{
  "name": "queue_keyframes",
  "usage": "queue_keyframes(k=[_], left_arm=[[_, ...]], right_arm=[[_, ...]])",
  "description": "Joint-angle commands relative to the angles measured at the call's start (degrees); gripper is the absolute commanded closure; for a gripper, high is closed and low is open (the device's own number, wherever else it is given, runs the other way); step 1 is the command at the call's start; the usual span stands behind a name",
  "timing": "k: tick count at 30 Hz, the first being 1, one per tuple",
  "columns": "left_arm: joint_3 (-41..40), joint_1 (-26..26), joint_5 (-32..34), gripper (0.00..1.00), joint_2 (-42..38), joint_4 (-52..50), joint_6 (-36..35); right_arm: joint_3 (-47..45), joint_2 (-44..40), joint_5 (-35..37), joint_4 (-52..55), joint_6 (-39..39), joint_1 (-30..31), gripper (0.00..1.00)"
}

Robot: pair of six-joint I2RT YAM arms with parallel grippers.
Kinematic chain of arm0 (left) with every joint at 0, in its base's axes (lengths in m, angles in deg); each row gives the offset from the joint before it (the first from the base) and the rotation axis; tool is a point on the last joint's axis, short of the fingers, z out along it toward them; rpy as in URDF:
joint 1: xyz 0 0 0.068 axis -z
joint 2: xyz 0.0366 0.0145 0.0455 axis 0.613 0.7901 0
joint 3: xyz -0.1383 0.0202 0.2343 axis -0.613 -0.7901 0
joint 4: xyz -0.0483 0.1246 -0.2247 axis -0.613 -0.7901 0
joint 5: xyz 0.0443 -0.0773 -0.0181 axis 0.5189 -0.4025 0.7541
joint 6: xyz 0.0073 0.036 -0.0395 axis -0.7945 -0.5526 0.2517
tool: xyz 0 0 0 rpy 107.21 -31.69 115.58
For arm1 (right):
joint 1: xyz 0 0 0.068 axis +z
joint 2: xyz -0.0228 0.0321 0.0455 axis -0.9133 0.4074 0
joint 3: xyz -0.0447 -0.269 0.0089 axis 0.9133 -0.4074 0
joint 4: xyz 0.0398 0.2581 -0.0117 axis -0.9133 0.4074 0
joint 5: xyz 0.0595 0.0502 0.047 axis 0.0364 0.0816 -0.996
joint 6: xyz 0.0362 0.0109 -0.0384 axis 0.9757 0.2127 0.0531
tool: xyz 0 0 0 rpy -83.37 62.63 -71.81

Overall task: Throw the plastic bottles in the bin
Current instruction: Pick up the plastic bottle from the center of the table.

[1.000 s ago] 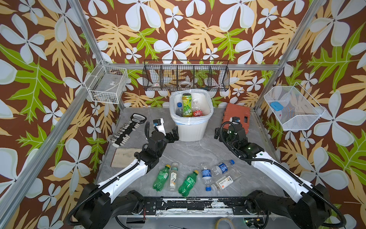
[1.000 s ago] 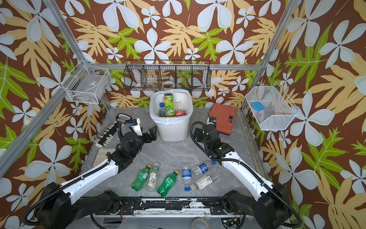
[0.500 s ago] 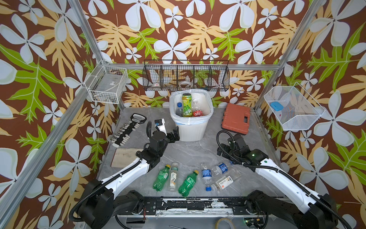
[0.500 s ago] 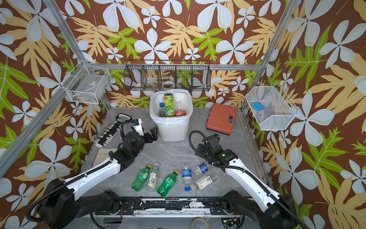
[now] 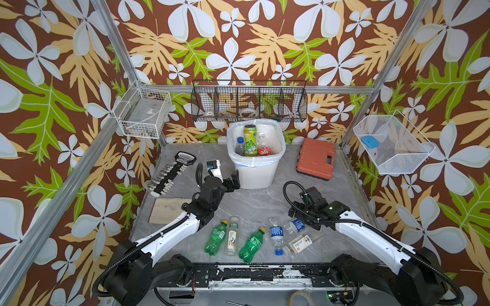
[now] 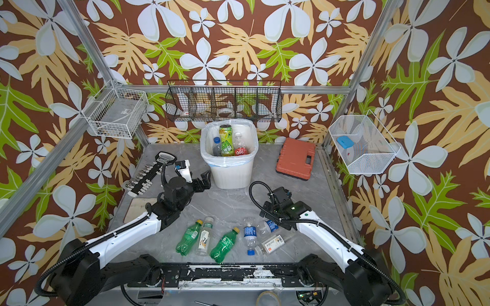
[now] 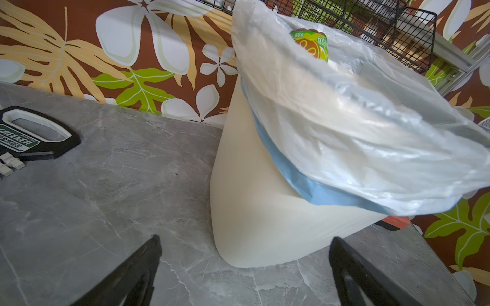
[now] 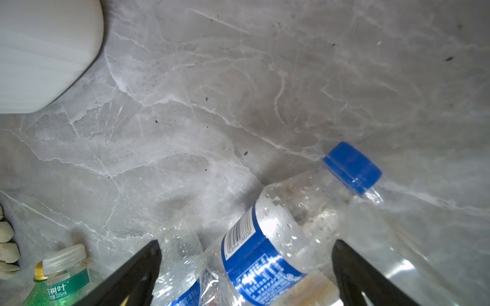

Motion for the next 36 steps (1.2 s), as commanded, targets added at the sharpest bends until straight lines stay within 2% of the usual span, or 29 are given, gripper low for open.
queue_keyframes(k=[1, 12, 18, 30, 36], left_arm=[[0.04, -0.20, 0.48, 0.00, -0.41, 1.42, -0.17], [1.18, -0.37, 0.82, 0.00, -0.36, -0.11, -0.34], [1.49, -0.46, 1.38, 0.00, -0.60, -1.30, -0.60], [2.08, -0.64, 1.62, 0.00, -0.15, -2.40, -0.43], [1.84, -0.66, 2.36, 0.00, -0.63, -3.41, -0.17]], right_arm=[[-0.73, 0.97, -1.20, -3.85, 2.21, 0.30, 0.01], [2.62, 9.99, -1.72, -15.35, 2.31, 0.49, 0.02], [2.91, 14.66, -2.01, -18.88, 1.16, 1.04, 0.06], [0.98, 19.52, 0.55, -23.51, -1.63, 2.80, 0.40], [2.85, 19.50, 3.71, -23.34, -4.26, 2.78, 0.51]])
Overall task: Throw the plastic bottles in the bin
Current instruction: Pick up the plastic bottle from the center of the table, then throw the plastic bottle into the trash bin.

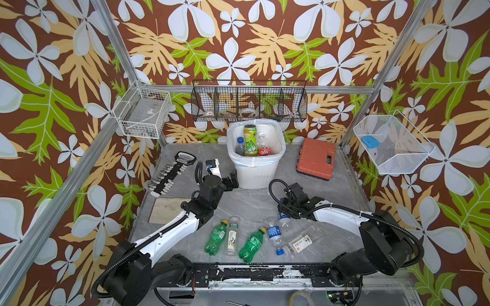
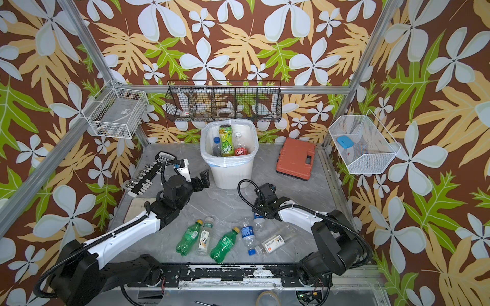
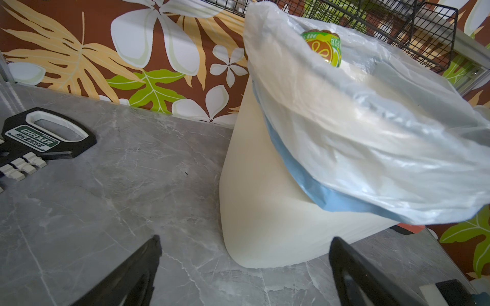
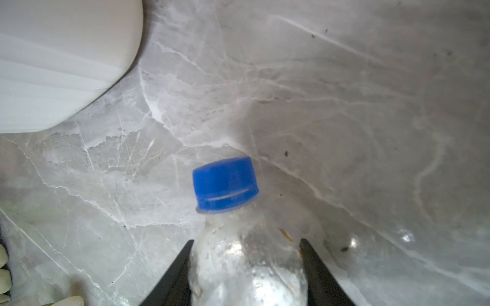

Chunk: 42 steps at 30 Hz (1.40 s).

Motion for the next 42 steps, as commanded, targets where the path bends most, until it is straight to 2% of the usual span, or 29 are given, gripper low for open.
queue_keyframes(k=[1, 7, 12, 20, 25, 30, 36, 42], left_arm=[[0.27, -0.13, 1.07, 0.00, -0.55, -0.30, 0.13], [-0.50, -0.76, 3.80, 0.00, -0.97, -1.40, 2.64], [-1.99, -3.03, 2.39, 0.00, -1.49, -1.67, 5.54], [-5.73, -6.37, -0.06, 0.00, -3.50, -1.54, 8.60], [-7.69, -6.99, -0.02, 0.00, -4.88, -2.54, 9.19], [-9.35, -7.25, 0.53, 0.00, -6.76, -3.60, 9.63], [-10.31, -7.34, 1.56, 0.00, -9.36, -5.73, 9.44], [-11.82, -7.51, 3.08, 0.00, -12.93, -7.99, 9.40]], right_arm=[[1.06, -0.06, 3.19, -0.47, -2.34, -0.07, 0.52], [2.53, -1.15, 5.15, -0.49, -3.71, -0.12, 0.54], [6.11, -4.08, 8.54, 2.18, -6.35, -0.28, 0.55], [19.45, -11.26, 18.08, 6.77, -16.47, -1.73, 0.55], [30.80, -11.62, 21.62, 6.35, -24.03, -1.73, 0.54], [44.33, -6.00, 18.75, 3.15, -30.31, -1.73, 0.54], [61.46, 7.03, 14.10, 1.12, -34.13, -1.73, 0.54], [75.32, 19.68, 10.99, 4.74, -35.76, -1.99, 0.54]])
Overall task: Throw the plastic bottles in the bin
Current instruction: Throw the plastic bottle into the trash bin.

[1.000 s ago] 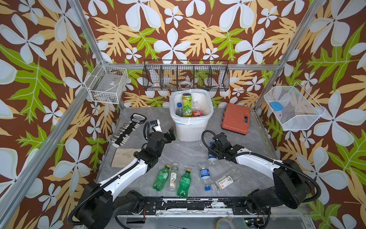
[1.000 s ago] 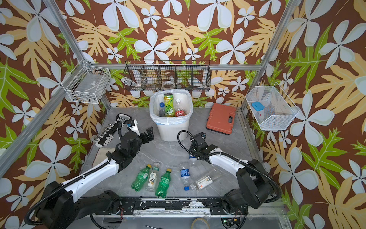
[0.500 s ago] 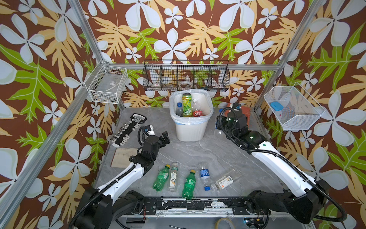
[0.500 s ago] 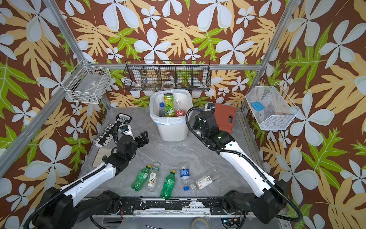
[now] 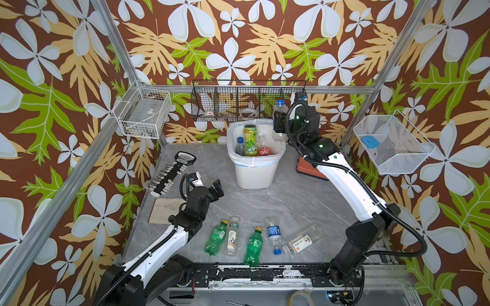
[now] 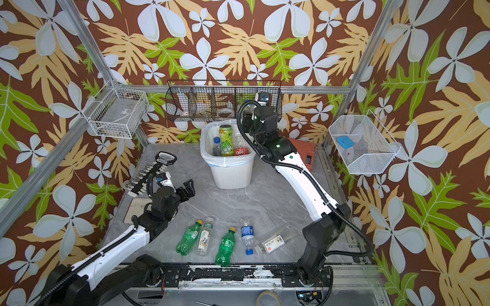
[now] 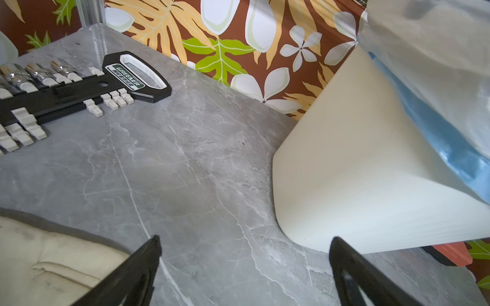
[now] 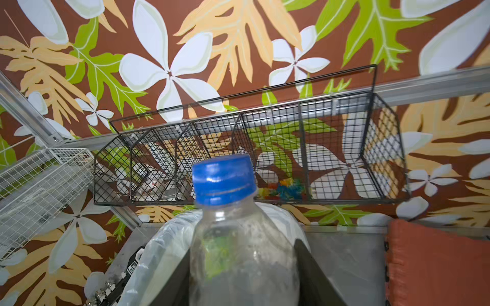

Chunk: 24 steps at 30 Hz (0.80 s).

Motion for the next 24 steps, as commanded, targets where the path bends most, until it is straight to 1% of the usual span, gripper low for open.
queue_keyframes(k=[1, 4, 11, 13, 14, 16, 17, 18, 21, 23, 24], left_arm=[[-0.39, -0.26, 1.62, 0.00, -1.47, -1.38, 0.01], [-0.48, -0.35, 2.06, 0.00, -2.21, -2.14, -0.36], [-0.42, -0.44, 1.64, 0.00, -1.96, -2.15, -0.28], [-0.41, -0.44, 1.55, 0.00, -1.86, -2.15, -0.28], [-0.41, -0.44, 1.46, 0.00, -1.86, -2.24, -0.28], [-0.32, -0.44, 1.37, 0.00, -1.95, -2.43, -0.36], [-0.32, -0.44, 1.29, 0.00, -1.95, -2.58, -0.37], [-0.24, -0.44, 1.29, 0.00, -1.95, -2.74, -0.36], [-0.23, -0.44, 1.11, 0.00, -2.01, -2.85, -0.46], [-0.15, -0.44, 0.93, 0.00, -1.95, -2.84, -0.61], [-0.06, -0.44, 0.85, 0.00, -1.82, -2.90, -0.70]], right_arm=[[4.70, 4.17, -2.70, 2.38, -1.64, -0.12, 0.54], [6.47, 6.36, -2.95, 3.06, -1.77, -0.20, 0.54], [5.35, 7.00, -3.16, 3.12, -1.52, -0.86, 0.54], [4.82, 7.14, -3.49, 3.04, -1.25, -1.08, 0.52], [4.58, 7.21, -3.73, 3.08, -1.16, -1.25, 0.50], [4.77, 7.73, -4.73, 3.54, -1.07, -1.59, 0.37], [5.21, 8.09, -5.87, 4.08, -0.86, -1.90, 0.25], [5.89, 8.38, -6.73, 4.79, -0.34, -2.28, 0.17], [4.97, 6.56, -7.26, 4.02, 0.03, -3.01, 0.05], [2.05, 3.39, -6.43, 1.56, -0.27, -3.08, 0.01], [0.17, 1.37, -5.98, 0.13, -0.51, -3.05, 0.01]])
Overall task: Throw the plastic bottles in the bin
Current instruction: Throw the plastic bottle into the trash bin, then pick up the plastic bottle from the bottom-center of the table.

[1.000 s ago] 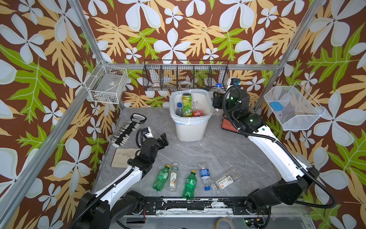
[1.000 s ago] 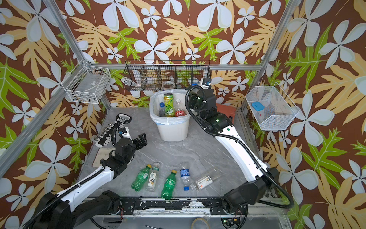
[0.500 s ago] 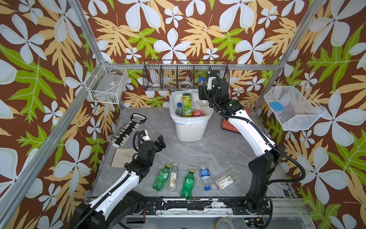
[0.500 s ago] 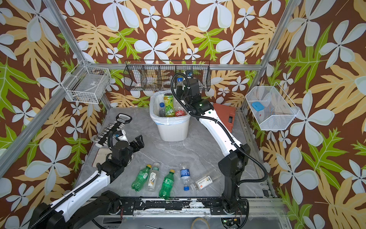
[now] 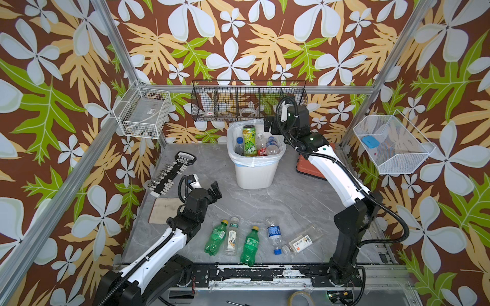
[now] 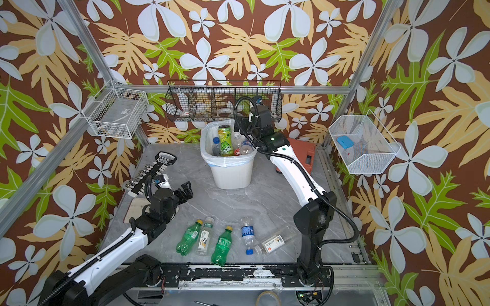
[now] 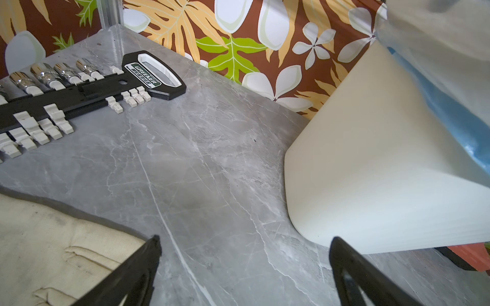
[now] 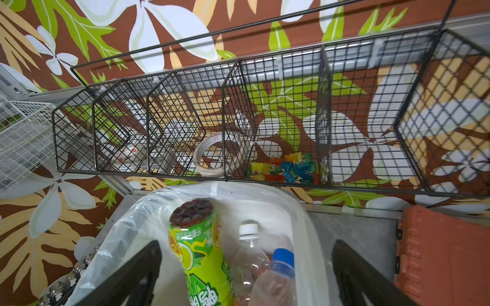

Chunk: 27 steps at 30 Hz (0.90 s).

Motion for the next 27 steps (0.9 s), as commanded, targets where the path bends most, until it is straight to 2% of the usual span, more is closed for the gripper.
queue_keyframes(k=[1, 4, 8, 11, 14, 19, 27], left_arm=[[0.56, -0.09, -0.42, 0.00, 0.17, 0.22, -0.75], [0.97, -0.09, -0.93, 0.00, 1.03, 0.26, -0.96], [1.26, -0.09, -2.02, 0.00, 2.11, 0.11, -0.87], [1.84, -0.09, -3.34, 0.00, 2.34, -1.52, -0.87], [2.54, -0.09, -4.91, 0.00, 1.89, -4.80, -0.72], [2.89, -0.09, -8.31, 0.00, -0.25, -13.87, 1.08], [2.72, 0.40, -18.37, 0.08, -4.25, -27.52, 6.40]], right_arm=[[-4.30, -5.38, 0.85, -5.72, -0.23, 0.14, 0.00], [-15.10, -13.67, 2.68, -10.40, -0.34, 0.09, 0.00], [-39.69, -28.55, 7.79, -20.22, 2.89, 0.01, 0.00], [-50.85, -34.95, 10.22, -20.80, 6.27, -1.05, 0.01], [-54.80, -36.61, 8.25, -18.35, 8.77, -3.12, 0.00], [-55.72, -36.26, 5.63, -17.95, 9.98, -4.43, 0.00], [-54.73, -34.14, 3.31, -19.97, 10.43, -4.42, 0.00]])
